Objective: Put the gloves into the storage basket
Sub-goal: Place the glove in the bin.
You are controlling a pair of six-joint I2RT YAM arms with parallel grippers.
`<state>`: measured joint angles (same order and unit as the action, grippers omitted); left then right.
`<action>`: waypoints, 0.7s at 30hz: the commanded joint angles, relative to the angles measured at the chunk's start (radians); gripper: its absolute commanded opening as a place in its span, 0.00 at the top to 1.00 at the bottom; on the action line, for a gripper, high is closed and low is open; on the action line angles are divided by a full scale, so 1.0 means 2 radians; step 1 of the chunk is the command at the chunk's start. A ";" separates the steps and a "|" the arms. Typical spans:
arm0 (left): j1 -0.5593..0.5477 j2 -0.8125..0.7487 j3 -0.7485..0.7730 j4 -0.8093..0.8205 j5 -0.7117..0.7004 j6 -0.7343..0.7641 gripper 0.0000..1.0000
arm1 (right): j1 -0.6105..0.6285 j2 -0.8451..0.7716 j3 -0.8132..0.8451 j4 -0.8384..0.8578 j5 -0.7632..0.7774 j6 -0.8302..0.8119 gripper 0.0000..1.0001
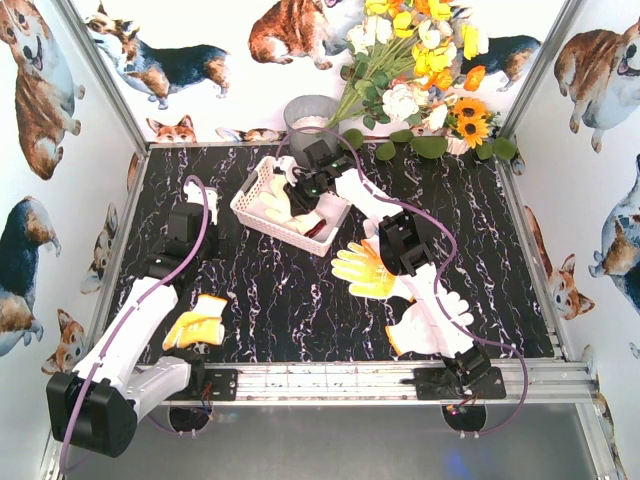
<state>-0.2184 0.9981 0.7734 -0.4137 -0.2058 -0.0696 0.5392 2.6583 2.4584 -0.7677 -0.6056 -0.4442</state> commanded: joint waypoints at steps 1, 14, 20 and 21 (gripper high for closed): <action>0.007 0.003 -0.005 0.010 0.007 0.005 0.00 | 0.003 -0.016 0.029 -0.062 -0.059 -0.065 0.83; 0.007 0.007 -0.005 0.011 0.015 0.005 0.00 | 0.008 -0.037 0.022 -0.135 -0.026 -0.116 0.72; 0.007 0.007 -0.005 0.010 0.014 0.005 0.00 | 0.027 -0.042 0.022 -0.099 0.054 -0.108 0.48; 0.007 0.007 -0.005 0.010 0.013 0.005 0.00 | 0.030 -0.044 0.022 -0.093 0.067 -0.106 0.46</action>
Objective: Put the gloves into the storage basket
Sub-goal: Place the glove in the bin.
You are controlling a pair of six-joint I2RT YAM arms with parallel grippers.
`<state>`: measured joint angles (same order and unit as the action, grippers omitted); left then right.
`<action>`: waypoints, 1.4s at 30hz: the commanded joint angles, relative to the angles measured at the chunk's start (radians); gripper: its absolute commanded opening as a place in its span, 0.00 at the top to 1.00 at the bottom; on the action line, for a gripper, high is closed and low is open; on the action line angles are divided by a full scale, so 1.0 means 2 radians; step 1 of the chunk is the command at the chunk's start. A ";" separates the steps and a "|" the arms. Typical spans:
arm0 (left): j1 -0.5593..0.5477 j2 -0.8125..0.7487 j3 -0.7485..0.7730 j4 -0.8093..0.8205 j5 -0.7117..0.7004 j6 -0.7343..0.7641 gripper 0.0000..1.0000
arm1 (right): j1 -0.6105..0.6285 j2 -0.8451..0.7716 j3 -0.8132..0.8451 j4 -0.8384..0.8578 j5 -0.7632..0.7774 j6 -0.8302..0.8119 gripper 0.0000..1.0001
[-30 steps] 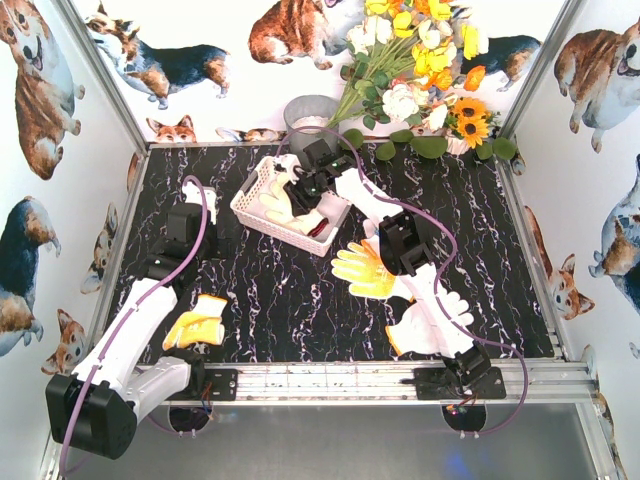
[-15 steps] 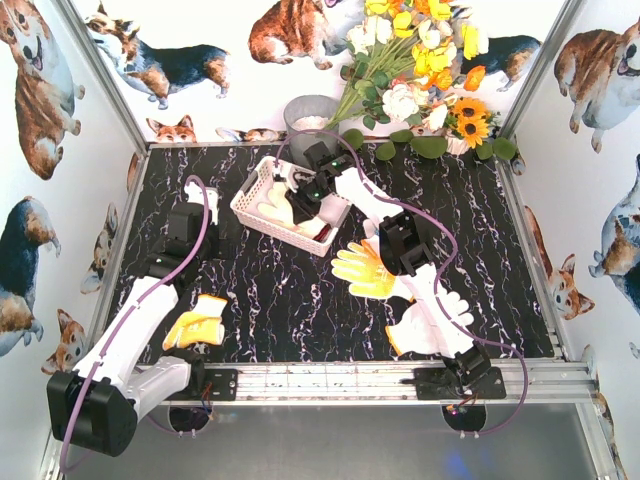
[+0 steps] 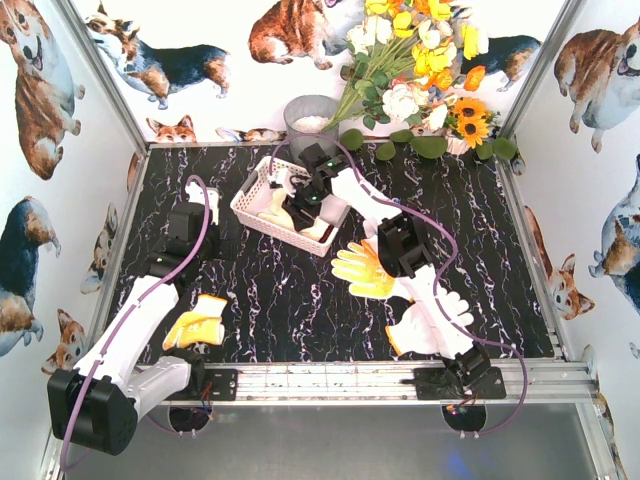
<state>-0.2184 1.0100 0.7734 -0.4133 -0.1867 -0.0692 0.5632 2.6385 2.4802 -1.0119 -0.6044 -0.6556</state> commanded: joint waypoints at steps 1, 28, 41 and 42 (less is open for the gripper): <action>0.007 0.002 -0.005 0.010 0.004 0.005 0.00 | 0.020 -0.036 0.011 0.034 0.076 0.001 0.43; 0.007 -0.015 -0.005 0.014 -0.002 0.003 0.00 | 0.030 -0.111 -0.012 0.156 0.145 0.055 0.00; 0.007 -0.060 0.032 -0.059 -0.004 -0.074 0.00 | 0.030 -0.356 -0.260 0.324 0.209 0.296 0.02; 0.007 -0.062 0.040 -0.080 -0.009 -0.090 0.00 | 0.030 -0.378 -0.275 0.315 0.222 0.318 0.03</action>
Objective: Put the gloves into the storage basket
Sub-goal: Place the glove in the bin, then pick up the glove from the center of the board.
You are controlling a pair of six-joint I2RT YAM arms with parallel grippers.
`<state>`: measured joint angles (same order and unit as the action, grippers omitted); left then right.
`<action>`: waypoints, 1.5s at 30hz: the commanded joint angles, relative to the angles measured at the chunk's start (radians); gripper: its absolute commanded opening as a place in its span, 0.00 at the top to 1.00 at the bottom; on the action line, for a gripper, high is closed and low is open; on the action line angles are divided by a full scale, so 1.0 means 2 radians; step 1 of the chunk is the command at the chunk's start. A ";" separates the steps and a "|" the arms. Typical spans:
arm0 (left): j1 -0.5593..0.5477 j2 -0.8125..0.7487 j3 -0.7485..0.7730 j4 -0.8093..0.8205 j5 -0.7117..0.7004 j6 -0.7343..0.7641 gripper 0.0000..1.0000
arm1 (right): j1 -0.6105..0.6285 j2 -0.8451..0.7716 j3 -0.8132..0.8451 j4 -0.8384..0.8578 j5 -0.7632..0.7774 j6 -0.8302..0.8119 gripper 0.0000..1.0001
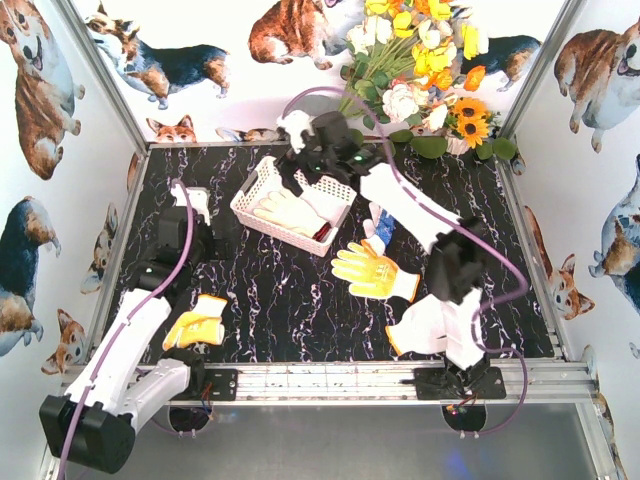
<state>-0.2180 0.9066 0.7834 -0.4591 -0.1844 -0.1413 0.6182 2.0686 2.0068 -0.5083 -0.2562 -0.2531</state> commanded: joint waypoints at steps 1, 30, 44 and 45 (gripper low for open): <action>0.007 -0.014 0.041 -0.074 -0.016 -0.070 0.00 | 0.003 -0.114 -0.057 0.052 0.062 0.138 0.03; 0.007 0.068 -0.068 -0.366 -0.133 -0.671 0.00 | -0.038 -0.610 -0.614 -0.003 0.172 0.394 0.00; 0.007 0.051 -0.129 -0.248 -0.087 -0.625 0.44 | -0.038 -0.616 -0.636 0.012 0.142 0.420 0.01; 0.006 0.046 -0.127 -0.243 -0.088 -0.615 0.50 | -0.038 -0.617 -0.635 0.023 0.124 0.423 0.01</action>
<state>-0.2161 1.0317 0.5247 -1.0019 -0.3737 -1.3972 0.5426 0.8570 0.7467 -0.5617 0.0547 0.5560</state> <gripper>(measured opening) 0.586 0.993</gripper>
